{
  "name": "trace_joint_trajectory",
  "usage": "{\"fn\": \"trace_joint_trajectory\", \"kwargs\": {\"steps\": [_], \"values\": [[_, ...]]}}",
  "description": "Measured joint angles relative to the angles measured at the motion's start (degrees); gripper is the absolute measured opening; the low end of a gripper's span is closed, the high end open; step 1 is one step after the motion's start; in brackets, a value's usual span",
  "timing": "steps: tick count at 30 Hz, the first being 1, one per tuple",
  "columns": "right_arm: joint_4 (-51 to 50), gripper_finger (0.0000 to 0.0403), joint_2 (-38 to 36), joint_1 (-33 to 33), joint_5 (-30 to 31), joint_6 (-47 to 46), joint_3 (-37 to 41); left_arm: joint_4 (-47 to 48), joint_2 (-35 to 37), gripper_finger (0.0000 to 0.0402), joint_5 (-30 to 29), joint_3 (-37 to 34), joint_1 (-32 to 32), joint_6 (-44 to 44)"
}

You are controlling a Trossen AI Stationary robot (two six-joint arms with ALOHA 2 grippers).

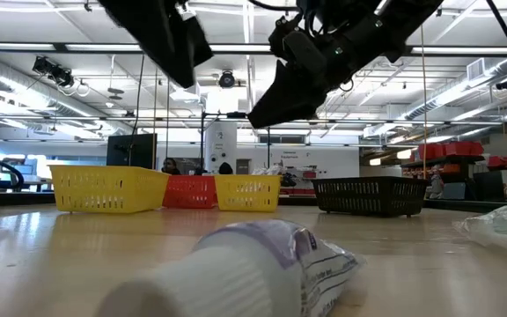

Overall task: Pick & Place Travel size toiletries
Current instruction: Put the toothpaste into the red bin

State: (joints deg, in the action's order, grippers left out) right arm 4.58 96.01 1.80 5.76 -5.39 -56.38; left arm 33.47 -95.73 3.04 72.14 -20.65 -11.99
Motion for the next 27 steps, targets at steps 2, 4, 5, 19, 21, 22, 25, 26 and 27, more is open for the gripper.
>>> {"fn": "trace_joint_trajectory", "kwargs": {"steps": [2, 4, 5, 19, 21, 22, 25, 26, 27], "values": [[-1.58, 0.0179, 0.0, 0.0, 0.03, -0.86, 0.0, 2.38, -2.57, 0.0169, 0.07, 2.67, -1.18, -1.06], [-2.8, 0.0185, 0.0, -0.01, 0.04, -2.63, 0.01, 2.87, -4.99, 0.0175, 0.11, 5.18, -2.35, -2.03], [-3.3, 0.0188, 0.0, 0.0, 0.06, -3.64, 0.01, 3.33, -5.71, 0.0179, 0.07, 6.01, -2.95, -2.91], [-4.32, 0.018, 0.0, 0.07, 0.12, -6.08, 0.02, 2.75, -13.56, 0.022, -1.77, 7.21, -14.0, -18.8], [-4.56, 0.0175, 0.0, 0.14, 0.11, -6.05, 0.02, 3.21, -13.94, 0.022, -2.44, 7.12, -14.72, -20.6], [-4.66, 0.0173, 0.0, 0.15, 0.09, -6.02, 0.02, 3.76, -14.04, 0.022, -2.39, 7.0, -15.15, -21.26], [-4.97, 0.0167, 0.0, 0.15, 0.04, -5.98, 0.02, 3.04, -14.64, 0.022, -1.89, 7.25, -16.24, -21.81], [-5.02, 0.0165, 0.0, 0.15, 0.04, -5.97, 0.02, 3.61, -14.95, 0.022, -1.9, 7.22, -16.65, -21.61], [-5.04, 0.0164, 0.0, 0.15, 0.06, -5.96, 0.02, 4.91, -15.26, 0.022, -1.74, 7.02, -16.94, -21.35]]}}
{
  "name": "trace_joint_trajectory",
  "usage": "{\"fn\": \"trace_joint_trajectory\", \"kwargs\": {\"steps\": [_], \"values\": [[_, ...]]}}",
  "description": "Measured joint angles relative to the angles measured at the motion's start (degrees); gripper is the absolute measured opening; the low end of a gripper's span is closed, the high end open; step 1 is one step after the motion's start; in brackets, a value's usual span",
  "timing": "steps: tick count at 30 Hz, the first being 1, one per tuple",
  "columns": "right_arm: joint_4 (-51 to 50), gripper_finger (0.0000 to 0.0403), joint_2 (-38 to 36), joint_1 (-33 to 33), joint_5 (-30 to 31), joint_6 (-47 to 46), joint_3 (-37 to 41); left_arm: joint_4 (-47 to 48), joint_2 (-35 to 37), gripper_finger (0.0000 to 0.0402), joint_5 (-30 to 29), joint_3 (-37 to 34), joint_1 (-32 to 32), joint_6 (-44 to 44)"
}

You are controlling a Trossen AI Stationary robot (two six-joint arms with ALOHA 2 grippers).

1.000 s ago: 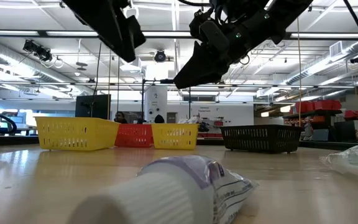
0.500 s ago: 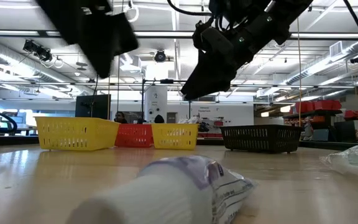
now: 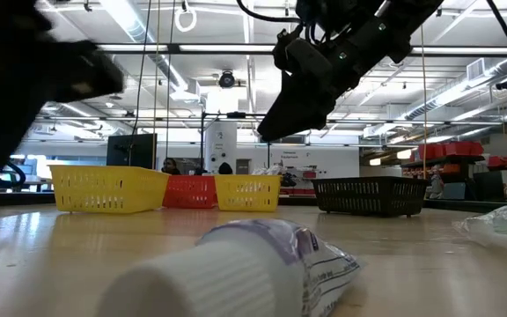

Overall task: Pick & Place Travel size toiletries
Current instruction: Put the toothpaste into the red bin

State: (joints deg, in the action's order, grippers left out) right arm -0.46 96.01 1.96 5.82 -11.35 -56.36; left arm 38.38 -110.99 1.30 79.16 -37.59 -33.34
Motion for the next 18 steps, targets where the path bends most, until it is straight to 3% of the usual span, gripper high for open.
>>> {"fn": "trace_joint_trajectory", "kwargs": {"steps": [7, 18], "values": [[-0.21, 0.0153, 0.0, 0.0, 0.03, -0.24, 0.17, -0.61, -2.91, 0.022, 4.14, 0.04, 0.27, 2.94], [-0.63, 0.0144, 0.0, 0.0, -0.01, -0.39, 0.17, -0.59, -3.47, 0.022, 4.13, -1.64, 1.06, 6.09]]}}
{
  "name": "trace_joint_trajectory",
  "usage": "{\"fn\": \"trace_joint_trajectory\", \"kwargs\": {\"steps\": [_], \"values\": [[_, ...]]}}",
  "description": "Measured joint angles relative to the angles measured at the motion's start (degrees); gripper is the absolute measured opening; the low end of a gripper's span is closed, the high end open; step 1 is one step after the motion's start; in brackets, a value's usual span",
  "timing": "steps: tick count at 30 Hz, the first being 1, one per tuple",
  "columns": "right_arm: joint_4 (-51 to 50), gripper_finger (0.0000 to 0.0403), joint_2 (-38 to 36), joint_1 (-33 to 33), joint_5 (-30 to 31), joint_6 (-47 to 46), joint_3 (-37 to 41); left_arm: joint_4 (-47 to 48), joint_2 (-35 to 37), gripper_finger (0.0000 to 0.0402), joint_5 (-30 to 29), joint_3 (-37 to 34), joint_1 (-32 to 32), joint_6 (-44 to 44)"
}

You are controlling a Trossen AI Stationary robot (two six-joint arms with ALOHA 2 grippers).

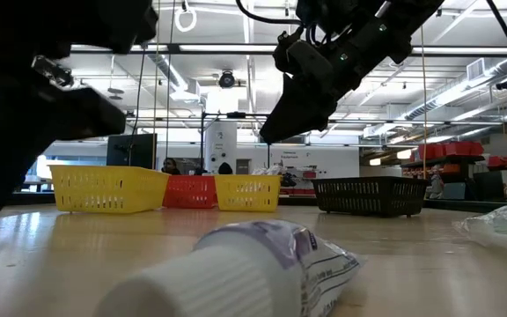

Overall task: Pick & Place Travel size toiletries
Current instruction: Put the toothpaste into the red bin

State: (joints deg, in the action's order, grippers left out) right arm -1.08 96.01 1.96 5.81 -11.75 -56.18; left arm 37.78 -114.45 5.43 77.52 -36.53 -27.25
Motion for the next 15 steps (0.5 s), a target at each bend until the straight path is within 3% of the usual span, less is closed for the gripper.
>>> {"fn": "trace_joint_trajectory", "kwargs": {"steps": [7, 15], "values": [[0.0, 0.0155, 0.0, 0.0, 0.01, 0.0, 0.0, -1.51, 0.24, 0.0204, -0.36, -2.33, -0.13, -0.3], [0.0, 0.0163, 0.0, 0.02, -0.01, -0.01, 0.0, -1.22, 0.24, 0.0116, -1.95, -2.69, 0.07, -0.9]]}}
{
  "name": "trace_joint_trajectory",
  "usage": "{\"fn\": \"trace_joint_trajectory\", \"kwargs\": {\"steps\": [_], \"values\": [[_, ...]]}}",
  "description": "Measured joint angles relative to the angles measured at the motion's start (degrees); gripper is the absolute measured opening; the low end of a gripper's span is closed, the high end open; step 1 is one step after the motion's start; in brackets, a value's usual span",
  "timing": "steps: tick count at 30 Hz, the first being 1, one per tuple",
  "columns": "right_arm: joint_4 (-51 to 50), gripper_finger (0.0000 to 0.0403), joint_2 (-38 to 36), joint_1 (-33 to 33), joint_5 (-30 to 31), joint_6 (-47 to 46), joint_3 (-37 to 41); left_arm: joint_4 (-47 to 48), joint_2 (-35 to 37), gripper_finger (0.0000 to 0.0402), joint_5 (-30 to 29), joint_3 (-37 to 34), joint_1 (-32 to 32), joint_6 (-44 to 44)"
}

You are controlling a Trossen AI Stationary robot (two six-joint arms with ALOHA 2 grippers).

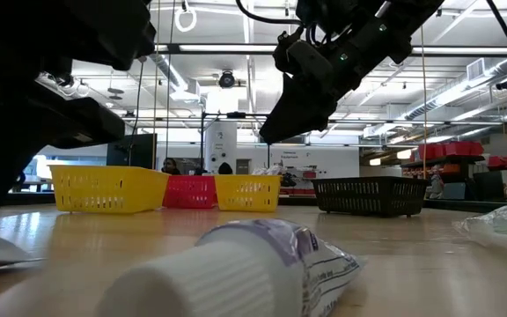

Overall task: Pick & Place Travel size toiletries
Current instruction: Put the toothpaste into the red bin

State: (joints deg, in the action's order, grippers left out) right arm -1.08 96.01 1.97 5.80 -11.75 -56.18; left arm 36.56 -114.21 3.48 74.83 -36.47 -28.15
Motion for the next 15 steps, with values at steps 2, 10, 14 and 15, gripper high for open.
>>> {"fn": "trace_joint_trajectory", "kwargs": {"steps": [2, 10, 14, 15], "values": [[0.0, 0.0163, 0.0, 0.01, 0.01, -0.01, 0.0, 0.04, 0.0, 0.0099, -0.47, -0.02, 0.09, -1.31], [0.0, 0.0148, 0.02, 0.03, -0.07, -0.02, 0.0, 0.92, -0.04, 0.0084, -2.63, 0.51, 0.78, -4.1], [-0.46, 0.0145, 0.02, 0.07, -0.11, -0.12, 0.0, 5.81, -0.21, 0.0083, -7.59, 2.25, 2.15, -4.22], [-0.93, 0.0146, 0.02, 0.07, -0.33, -0.5, 0.0, 7.18, -0.28, 0.0082, -8.95, 2.75, 2.62, -4.02]]}}
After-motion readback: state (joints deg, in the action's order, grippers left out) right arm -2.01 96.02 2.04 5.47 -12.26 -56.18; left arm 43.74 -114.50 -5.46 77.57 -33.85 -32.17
